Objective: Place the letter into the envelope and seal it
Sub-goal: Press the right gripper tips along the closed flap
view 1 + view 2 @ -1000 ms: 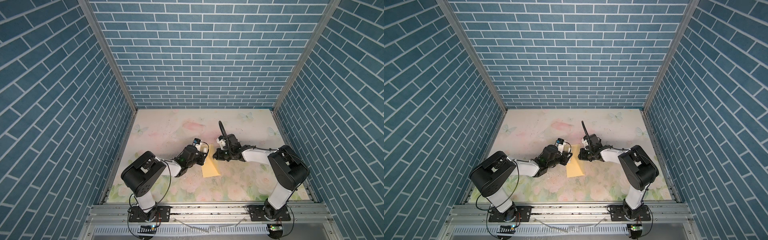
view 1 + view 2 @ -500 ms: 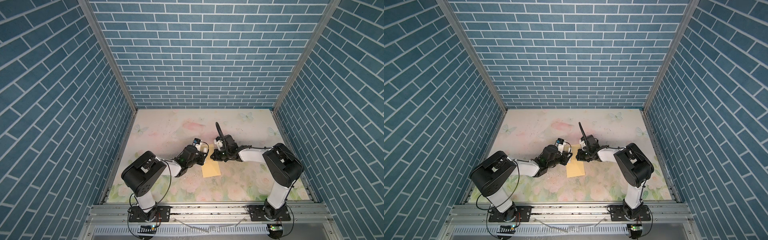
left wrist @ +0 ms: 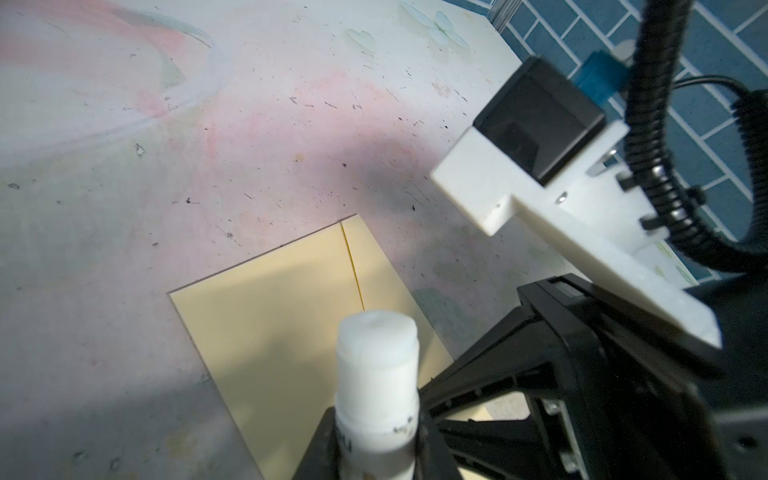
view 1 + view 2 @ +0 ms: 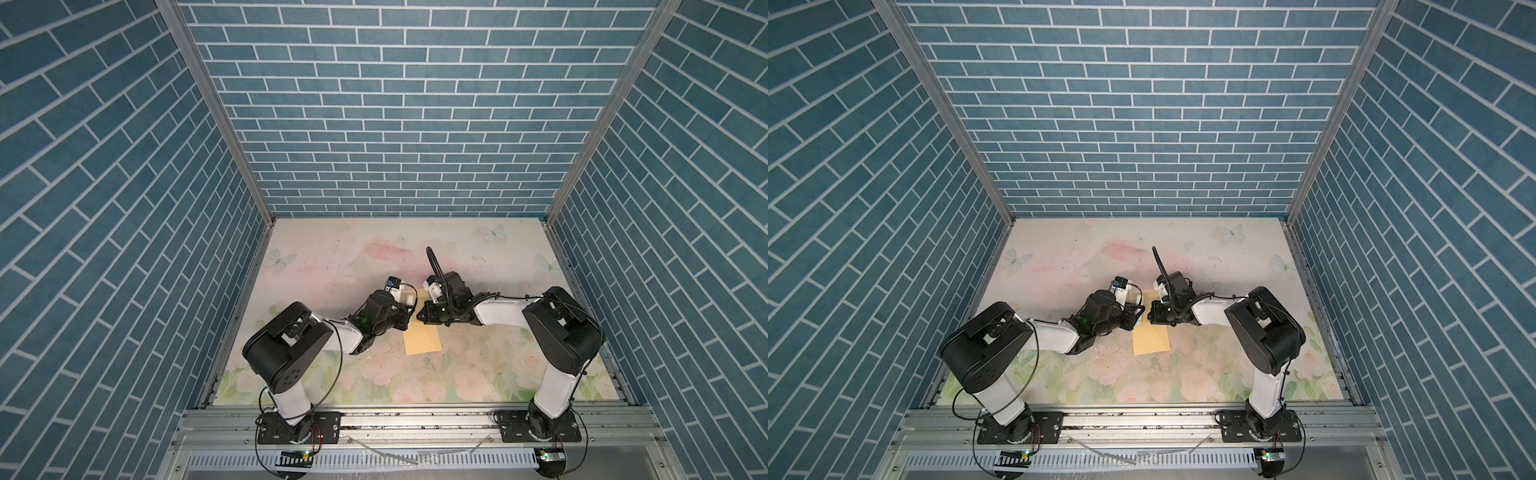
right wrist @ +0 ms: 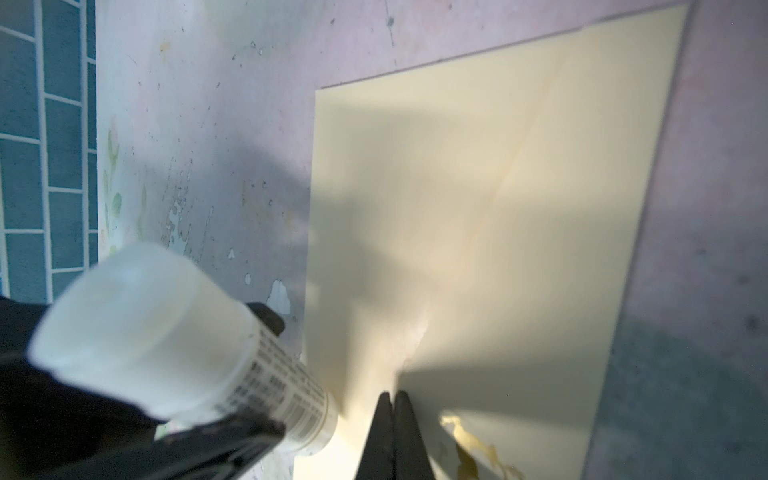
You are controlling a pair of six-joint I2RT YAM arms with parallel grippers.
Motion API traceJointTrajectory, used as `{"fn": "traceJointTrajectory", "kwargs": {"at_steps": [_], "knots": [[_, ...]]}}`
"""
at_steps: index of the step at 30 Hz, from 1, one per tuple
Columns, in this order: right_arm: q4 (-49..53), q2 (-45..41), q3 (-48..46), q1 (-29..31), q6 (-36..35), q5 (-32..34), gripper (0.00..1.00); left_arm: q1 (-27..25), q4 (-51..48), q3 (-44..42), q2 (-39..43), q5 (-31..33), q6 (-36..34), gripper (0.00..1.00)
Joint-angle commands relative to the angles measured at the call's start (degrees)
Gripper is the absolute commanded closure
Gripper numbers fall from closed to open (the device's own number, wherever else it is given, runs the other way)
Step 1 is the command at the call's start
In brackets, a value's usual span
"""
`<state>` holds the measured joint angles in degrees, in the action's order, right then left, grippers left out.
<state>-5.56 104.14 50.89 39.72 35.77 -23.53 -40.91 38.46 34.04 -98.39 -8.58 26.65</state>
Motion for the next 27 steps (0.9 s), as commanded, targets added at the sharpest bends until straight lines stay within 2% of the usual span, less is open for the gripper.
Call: {"fn": "traceJointTrajectory", "kwargs": {"at_steps": [1,16,27], "knots": [[6.8,0.6,-0.6,0.6,-0.7,0.7,1.0,-0.2,-1.5,-1.2,-1.5,1.4,0.0,1.0],[13.0,-3.8,-4.9,0.8,-2.9,2.6,1.0,-0.2,-2.5,0.4,-1.6,3.0,0.4,1.0],[11.9,1.2,2.3,0.8,-2.7,1.6,1.0,-0.2,-1.4,1.4,-3.6,2.0,2.0,1.0]]}}
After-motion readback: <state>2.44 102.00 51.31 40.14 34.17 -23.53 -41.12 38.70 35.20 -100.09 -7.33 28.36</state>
